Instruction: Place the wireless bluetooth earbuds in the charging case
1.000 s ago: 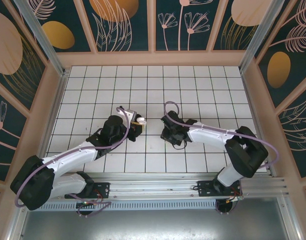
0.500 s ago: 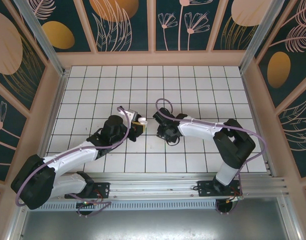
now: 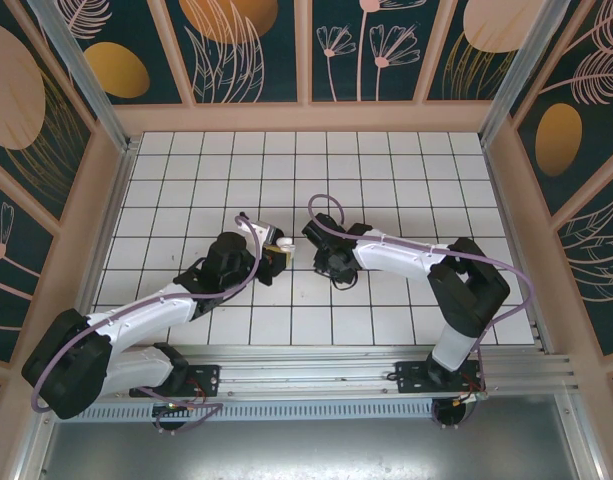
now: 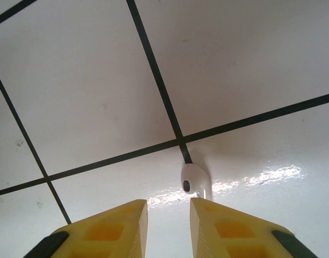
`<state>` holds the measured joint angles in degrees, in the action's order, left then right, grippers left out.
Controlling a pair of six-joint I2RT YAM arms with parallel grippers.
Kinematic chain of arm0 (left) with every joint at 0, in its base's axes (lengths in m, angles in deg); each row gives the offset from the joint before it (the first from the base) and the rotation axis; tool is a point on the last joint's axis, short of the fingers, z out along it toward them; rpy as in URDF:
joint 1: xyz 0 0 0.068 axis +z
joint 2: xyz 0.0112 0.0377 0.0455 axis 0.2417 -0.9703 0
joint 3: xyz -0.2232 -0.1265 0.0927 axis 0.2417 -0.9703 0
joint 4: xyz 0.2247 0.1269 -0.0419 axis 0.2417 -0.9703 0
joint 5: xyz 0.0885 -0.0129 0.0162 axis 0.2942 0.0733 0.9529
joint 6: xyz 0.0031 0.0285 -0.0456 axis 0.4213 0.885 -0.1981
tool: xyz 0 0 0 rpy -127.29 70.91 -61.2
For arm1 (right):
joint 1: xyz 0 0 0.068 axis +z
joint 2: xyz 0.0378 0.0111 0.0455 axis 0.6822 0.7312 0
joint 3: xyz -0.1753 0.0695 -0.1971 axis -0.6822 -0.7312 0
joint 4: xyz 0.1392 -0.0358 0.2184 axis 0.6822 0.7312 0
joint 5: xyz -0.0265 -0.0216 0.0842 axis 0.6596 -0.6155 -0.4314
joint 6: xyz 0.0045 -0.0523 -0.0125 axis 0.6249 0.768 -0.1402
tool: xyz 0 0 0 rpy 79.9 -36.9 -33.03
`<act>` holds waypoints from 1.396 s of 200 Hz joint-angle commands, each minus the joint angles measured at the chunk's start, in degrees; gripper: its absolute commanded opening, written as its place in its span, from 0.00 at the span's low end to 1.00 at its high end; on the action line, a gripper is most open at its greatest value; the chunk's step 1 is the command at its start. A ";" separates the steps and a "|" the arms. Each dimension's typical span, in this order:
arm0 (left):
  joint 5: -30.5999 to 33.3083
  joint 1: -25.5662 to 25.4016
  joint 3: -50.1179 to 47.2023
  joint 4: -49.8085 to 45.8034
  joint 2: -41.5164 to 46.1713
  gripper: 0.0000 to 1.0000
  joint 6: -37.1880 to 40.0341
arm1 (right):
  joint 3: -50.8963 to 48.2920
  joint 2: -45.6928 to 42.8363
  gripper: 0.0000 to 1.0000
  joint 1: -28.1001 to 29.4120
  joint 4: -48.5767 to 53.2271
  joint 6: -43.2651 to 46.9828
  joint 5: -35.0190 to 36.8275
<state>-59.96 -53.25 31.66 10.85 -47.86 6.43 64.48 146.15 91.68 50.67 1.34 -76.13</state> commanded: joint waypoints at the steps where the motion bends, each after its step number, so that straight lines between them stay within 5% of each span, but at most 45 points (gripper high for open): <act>1: -1.21 0.29 -0.66 2.27 0.75 0.00 0.88 | -0.71 0.97 0.27 -0.48 1.92 0.75 0.81; 187: -1.50 0.35 -1.37 2.81 0.76 0.00 0.18 | 2.24 7.12 0.19 -1.47 3.59 5.28 2.53; 279: -7.28 0.35 -3.13 10.90 -0.10 0.00 0.13 | 12.90 3.55 0.13 1.83 15.61 5.85 14.62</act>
<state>-63.41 -53.25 29.08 15.36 -47.84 6.39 73.44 152.51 91.75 59.63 7.16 -68.41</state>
